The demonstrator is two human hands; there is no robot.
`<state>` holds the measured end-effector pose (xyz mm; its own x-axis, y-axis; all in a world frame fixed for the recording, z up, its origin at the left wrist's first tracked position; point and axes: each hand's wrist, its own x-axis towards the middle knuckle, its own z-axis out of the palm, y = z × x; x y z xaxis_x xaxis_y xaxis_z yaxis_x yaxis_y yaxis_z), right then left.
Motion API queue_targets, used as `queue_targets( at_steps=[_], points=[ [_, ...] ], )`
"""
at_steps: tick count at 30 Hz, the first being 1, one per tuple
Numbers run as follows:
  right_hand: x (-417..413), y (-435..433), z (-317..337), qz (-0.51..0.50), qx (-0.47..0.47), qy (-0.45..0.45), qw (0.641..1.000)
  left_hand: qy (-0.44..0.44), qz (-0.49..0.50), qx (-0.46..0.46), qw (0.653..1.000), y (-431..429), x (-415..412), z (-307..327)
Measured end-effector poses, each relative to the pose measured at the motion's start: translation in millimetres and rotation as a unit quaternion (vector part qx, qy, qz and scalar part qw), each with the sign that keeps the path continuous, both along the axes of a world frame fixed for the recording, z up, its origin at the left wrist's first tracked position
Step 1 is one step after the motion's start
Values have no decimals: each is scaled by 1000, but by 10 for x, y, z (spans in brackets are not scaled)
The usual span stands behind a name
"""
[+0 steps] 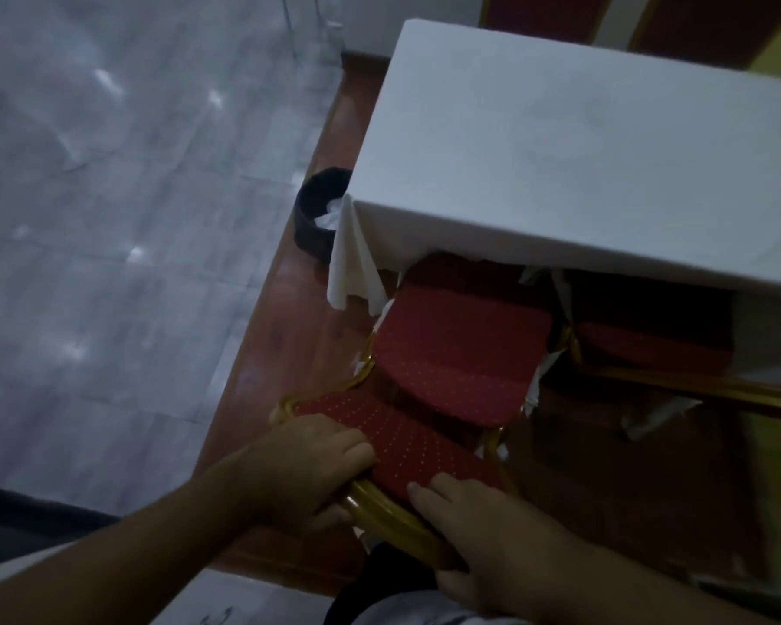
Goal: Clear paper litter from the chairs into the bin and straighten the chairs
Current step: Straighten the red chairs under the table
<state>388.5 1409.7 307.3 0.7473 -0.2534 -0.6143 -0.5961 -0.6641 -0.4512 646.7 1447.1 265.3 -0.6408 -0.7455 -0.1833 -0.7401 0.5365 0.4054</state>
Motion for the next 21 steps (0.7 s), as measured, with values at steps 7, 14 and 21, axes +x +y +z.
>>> queue_targets(
  at_steps=[7, 14, 21],
  points=[
    [-464, -203, 17, -10, 19, -36, 999, 24, 55, -15, 998, 42, -427, 7],
    [-1104, -407, -26, -59, -6, -62, 996, 20, 100, -24, 994, -118, -1096, 133],
    [-1386, -675, -88, -87, -4, -92, 992, 8, 107, -43, 993, -411, -1366, 116]
  ],
)
